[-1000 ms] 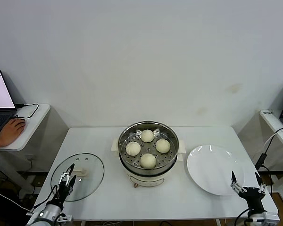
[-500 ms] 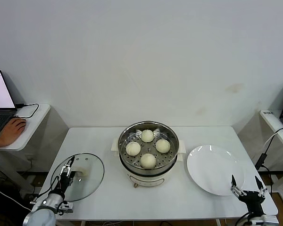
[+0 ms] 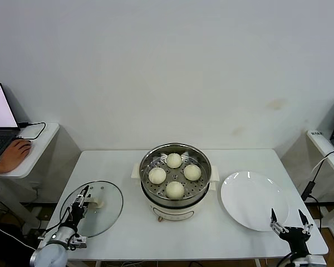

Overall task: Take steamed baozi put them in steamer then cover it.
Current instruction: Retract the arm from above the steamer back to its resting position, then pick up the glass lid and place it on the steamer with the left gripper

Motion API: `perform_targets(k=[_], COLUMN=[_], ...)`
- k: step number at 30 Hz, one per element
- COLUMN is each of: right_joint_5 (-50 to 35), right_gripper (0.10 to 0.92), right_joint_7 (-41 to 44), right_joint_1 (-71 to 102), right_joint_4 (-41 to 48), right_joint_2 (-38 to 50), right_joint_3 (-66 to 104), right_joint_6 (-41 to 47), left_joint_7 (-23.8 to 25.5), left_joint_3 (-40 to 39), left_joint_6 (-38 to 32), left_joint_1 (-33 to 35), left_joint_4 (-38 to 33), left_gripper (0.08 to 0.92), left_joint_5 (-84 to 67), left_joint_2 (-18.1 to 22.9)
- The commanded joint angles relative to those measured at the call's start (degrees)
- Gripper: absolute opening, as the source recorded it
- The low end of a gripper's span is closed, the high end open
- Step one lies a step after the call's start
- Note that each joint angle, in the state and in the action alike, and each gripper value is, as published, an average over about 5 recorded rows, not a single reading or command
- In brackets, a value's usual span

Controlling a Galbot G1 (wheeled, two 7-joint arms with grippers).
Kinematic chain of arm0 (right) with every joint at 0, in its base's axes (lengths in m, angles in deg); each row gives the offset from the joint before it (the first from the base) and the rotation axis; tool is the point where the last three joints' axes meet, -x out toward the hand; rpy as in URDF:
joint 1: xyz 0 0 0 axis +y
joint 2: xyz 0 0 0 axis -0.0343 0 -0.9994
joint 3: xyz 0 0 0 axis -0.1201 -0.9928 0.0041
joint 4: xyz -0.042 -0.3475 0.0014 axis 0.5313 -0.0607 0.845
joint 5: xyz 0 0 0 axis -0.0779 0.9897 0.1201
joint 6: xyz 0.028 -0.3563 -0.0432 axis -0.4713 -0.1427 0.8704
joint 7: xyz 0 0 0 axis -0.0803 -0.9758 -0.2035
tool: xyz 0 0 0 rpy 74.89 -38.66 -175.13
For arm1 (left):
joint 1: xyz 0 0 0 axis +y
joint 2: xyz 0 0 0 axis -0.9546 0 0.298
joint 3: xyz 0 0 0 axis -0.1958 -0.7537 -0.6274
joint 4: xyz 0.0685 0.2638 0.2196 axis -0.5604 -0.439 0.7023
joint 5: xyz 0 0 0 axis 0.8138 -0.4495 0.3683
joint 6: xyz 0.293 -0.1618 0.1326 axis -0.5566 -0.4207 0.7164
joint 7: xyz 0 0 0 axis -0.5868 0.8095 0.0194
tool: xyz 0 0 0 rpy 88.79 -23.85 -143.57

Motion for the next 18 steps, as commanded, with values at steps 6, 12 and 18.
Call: perform_targets(k=[6,12,18], right_joint_5=[0.4,0.7,1.2], right_gripper=[0.823,0.823,0.823], right_joint_7=[0.1,0.1,0.2], right_joint_1=[0.3,0.4,0.6], right_joint_4=[-0.2,-0.3,-0.7], right_joint_2=[-0.2,-0.3,-0.3], right_joint_3=[-0.4,-0.6,-1.0], right_joint_6=[-0.1,-0.2,-0.3], left_joint_7=[-3.6,-5.2,-5.6], left_joint_3=[-0.5,0.3,2.7], left_joint_6=[-3.2,-4.7,-1.9], left_joint_1=[-1.5,-0.5,4.4], left_joint_4=[4.6,3.0,-5.8], left_gripper=[0.394,0.221,0.137], left_joint_5=[-4.0,-5.3,-6.5], left_joint_2=[0.1,0.2,-0.4])
